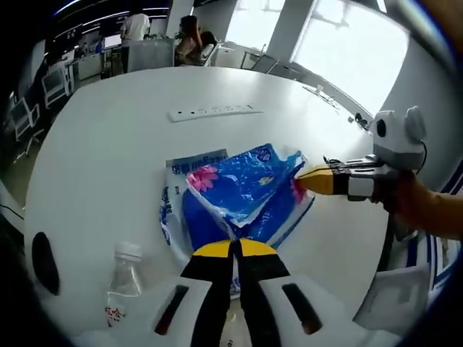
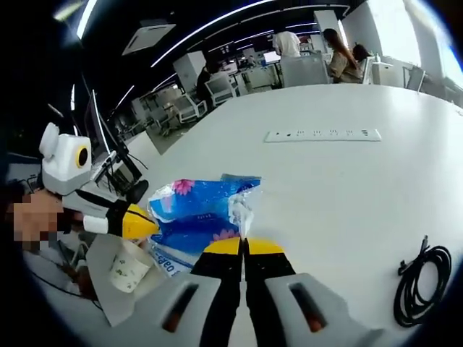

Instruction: Arrange the tabletop items into an orderly group along one side of the table until the central work area is clear of visible clutter.

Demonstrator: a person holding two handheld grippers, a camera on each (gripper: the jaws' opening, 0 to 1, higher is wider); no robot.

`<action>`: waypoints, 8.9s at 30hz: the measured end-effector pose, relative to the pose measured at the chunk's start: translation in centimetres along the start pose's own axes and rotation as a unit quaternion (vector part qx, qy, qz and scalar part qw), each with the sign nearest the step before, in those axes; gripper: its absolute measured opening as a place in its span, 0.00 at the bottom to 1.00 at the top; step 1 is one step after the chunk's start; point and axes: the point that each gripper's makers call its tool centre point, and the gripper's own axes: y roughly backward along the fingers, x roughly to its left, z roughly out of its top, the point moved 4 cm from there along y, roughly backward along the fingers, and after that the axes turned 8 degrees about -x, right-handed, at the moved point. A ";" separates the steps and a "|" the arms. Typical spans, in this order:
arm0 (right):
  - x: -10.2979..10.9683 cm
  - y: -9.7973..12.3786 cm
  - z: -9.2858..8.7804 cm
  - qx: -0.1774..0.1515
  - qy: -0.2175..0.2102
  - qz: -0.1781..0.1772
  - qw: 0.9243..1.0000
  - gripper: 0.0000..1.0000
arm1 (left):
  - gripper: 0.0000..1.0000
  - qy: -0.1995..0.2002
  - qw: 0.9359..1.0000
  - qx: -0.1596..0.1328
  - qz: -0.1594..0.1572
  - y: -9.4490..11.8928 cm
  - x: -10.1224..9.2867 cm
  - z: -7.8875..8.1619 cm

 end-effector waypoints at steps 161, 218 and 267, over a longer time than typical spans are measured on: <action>-28.6 7.6 0.5 0.003 -0.046 -0.140 0.989 0.18 | 0.23 -0.075 0.990 0.037 -0.116 -24.9 -16.7 7.6; -20.6 11.3 6.5 -0.038 0.010 -0.083 0.996 0.52 | 0.54 -0.079 0.992 -0.032 -0.094 -13.0 -13.7 10.6; -5.5 3.9 9.4 -0.001 0.101 0.057 0.993 0.51 | 0.54 0.005 0.996 -0.090 0.026 4.2 -3.3 5.8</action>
